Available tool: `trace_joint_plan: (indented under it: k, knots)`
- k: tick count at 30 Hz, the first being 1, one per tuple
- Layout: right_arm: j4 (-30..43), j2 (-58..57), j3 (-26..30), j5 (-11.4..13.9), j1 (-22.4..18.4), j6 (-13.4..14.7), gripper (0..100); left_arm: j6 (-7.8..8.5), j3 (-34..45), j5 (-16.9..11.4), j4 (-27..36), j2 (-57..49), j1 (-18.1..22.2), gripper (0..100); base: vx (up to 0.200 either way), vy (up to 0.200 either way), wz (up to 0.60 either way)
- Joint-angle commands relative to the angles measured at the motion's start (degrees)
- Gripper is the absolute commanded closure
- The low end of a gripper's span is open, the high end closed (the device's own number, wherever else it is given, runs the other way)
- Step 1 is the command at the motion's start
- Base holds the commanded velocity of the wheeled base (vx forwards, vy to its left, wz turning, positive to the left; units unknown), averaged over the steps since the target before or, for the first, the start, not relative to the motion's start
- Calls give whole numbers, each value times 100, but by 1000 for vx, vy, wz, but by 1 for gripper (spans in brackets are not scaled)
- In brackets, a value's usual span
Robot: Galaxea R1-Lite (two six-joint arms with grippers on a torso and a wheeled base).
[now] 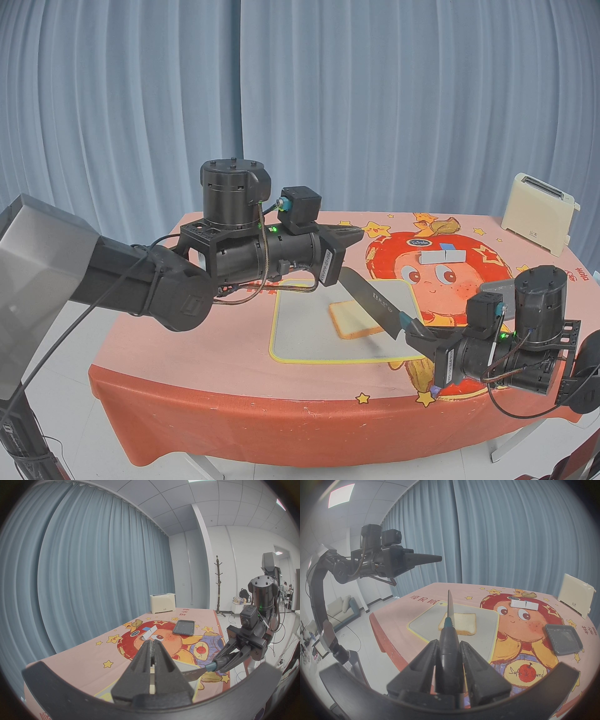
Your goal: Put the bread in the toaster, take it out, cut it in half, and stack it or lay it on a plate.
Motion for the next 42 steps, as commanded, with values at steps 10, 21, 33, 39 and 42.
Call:
trace_joint_plan:
  k: [10,21,33,39,42]
  knots:
    - [-23,219,-42,-14,-13,8,100,4,-344,-18,-60,791,2,100,0,0,0]
    - [-5,236,-42,-23,-39,8,100,4,-344,-27,-51,852,-51,100,0,0,0]
    - [-5,245,-51,-23,-48,8,100,4,-274,-27,-78,967,-104,100,0,0,0]
    - [-5,280,-51,-23,-57,8,100,13,-283,-18,-86,1046,-104,100,0,0,0]
    - [-5,298,-51,-23,-57,8,100,13,-283,-27,-86,1055,-104,100,0,0,0]
